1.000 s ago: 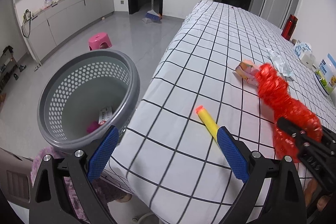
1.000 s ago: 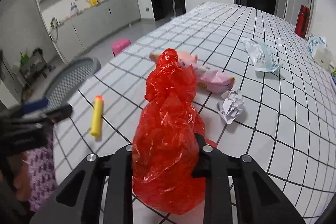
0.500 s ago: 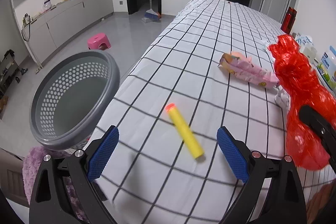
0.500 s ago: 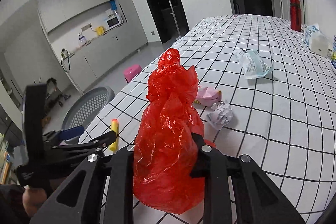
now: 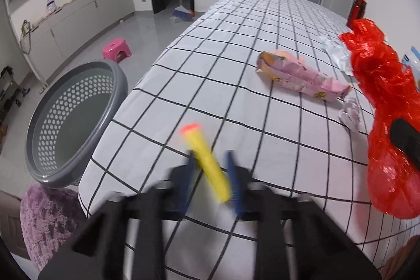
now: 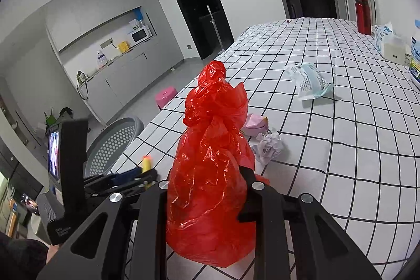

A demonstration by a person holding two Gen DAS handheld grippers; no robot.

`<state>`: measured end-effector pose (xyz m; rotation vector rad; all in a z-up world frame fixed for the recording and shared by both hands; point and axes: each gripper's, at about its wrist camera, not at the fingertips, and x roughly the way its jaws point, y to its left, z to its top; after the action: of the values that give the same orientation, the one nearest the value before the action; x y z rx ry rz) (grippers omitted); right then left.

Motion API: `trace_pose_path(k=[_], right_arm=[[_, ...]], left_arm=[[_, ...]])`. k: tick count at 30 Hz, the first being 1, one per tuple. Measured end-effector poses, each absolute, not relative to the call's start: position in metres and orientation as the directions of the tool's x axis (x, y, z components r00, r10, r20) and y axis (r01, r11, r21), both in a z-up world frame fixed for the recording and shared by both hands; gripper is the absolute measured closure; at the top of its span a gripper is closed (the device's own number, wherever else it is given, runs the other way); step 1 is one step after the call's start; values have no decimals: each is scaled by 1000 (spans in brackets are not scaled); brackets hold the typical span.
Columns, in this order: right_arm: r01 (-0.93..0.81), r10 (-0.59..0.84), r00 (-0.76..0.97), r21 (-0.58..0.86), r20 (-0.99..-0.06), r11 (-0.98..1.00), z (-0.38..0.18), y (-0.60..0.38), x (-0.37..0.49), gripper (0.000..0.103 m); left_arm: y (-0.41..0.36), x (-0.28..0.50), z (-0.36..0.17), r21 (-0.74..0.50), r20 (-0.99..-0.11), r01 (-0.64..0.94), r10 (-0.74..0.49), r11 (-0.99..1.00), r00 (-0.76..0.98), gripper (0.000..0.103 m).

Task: Collect trash
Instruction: 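Grasp the red plastic bag with the right tool while the left tool grasps the yellow foam dart, then carry the bag and dart over the grey basket and open both tools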

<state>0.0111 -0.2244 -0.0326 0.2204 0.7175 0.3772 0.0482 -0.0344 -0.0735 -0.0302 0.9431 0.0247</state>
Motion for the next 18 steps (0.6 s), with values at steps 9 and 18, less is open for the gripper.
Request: trace_pose_path(k=[9,18], right_arm=[[-254,392,680,302,-620,919,-38,-219,13,80],[-261,372,656,264,-657,928,-36,-190,16,80]], left_arm=[[-30,37,-60,-9,-785,20,-19,1000,619,90],[-5,30,-28,-15,-733,32,-33,999,680,90]])
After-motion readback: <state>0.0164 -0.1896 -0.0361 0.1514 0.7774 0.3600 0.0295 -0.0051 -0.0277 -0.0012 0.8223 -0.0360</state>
